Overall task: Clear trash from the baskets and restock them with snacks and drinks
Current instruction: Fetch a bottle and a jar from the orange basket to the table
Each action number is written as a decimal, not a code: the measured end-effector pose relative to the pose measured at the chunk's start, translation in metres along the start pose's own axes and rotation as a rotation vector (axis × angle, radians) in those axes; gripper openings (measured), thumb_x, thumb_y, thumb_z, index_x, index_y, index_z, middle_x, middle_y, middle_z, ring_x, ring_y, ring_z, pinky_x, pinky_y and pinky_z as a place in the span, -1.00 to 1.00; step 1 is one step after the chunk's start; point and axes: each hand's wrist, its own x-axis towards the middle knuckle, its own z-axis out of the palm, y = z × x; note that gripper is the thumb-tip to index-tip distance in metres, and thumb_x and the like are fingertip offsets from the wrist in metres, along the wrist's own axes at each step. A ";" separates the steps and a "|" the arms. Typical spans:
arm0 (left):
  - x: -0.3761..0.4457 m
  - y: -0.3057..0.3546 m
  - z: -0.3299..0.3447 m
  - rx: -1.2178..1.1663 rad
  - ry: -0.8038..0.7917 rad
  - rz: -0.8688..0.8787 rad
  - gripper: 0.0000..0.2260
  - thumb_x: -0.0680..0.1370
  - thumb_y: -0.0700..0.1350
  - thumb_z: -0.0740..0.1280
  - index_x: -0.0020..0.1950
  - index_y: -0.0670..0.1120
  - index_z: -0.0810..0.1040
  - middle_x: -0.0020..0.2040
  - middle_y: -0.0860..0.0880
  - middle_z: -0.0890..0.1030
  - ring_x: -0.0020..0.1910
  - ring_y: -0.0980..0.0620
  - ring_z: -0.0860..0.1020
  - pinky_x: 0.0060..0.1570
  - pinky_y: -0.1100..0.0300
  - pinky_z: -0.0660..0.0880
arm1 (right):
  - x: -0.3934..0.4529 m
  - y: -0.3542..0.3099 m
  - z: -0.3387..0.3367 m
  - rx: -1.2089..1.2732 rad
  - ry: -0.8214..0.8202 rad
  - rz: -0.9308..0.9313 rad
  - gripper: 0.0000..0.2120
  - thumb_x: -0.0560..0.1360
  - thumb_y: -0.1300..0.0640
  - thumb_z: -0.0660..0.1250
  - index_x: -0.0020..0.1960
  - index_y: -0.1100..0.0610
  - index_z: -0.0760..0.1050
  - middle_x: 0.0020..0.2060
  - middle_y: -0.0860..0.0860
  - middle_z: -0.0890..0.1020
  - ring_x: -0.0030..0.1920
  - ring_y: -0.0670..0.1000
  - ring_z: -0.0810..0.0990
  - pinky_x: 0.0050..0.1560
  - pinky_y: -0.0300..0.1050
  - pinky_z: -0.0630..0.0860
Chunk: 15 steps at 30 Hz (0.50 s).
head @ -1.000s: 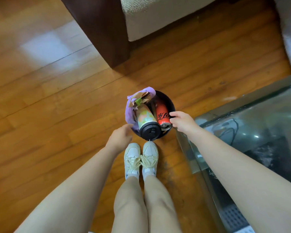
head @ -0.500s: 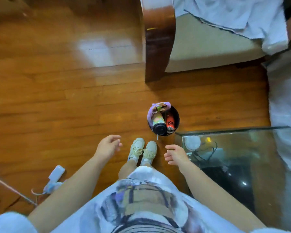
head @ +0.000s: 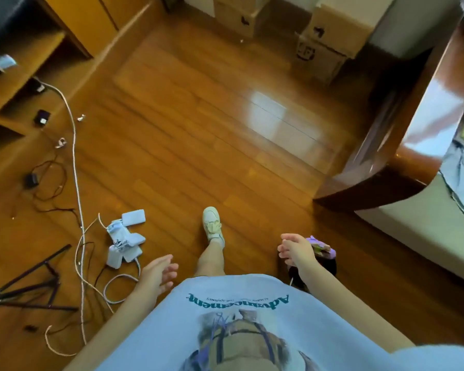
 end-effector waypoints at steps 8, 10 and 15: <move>0.053 0.067 -0.065 -0.243 0.092 -0.101 -0.69 0.61 -0.15 0.20 0.32 -0.21 0.43 0.08 -0.19 0.58 -0.18 -0.04 0.51 -0.19 0.14 0.43 | 0.010 -0.135 0.062 -0.111 -0.057 -0.106 -0.90 0.57 0.18 0.17 0.04 0.10 0.45 -0.30 0.05 0.57 -0.33 -0.03 0.53 -0.30 -0.20 0.45; 0.068 0.103 -0.075 -0.254 0.095 -0.099 -0.68 0.60 -0.15 0.21 0.33 -0.22 0.42 0.14 -0.20 0.56 -0.26 0.03 0.48 -0.28 0.19 0.38 | 0.008 -0.157 0.075 -0.100 -0.028 -0.126 -0.89 0.57 0.20 0.17 0.04 0.13 0.46 -0.30 0.05 0.56 -0.33 -0.03 0.53 -0.31 -0.20 0.43; 0.105 0.204 -0.080 -0.128 0.050 0.031 -0.72 0.61 -0.14 0.18 0.31 -0.16 0.45 0.22 -0.20 0.56 -0.18 0.01 0.51 -0.30 0.22 0.39 | 0.016 -0.193 0.107 -0.069 0.074 -0.131 -0.89 0.56 0.25 0.18 0.04 0.18 0.46 -0.27 0.10 0.57 -0.31 0.01 0.53 -0.35 -0.22 0.51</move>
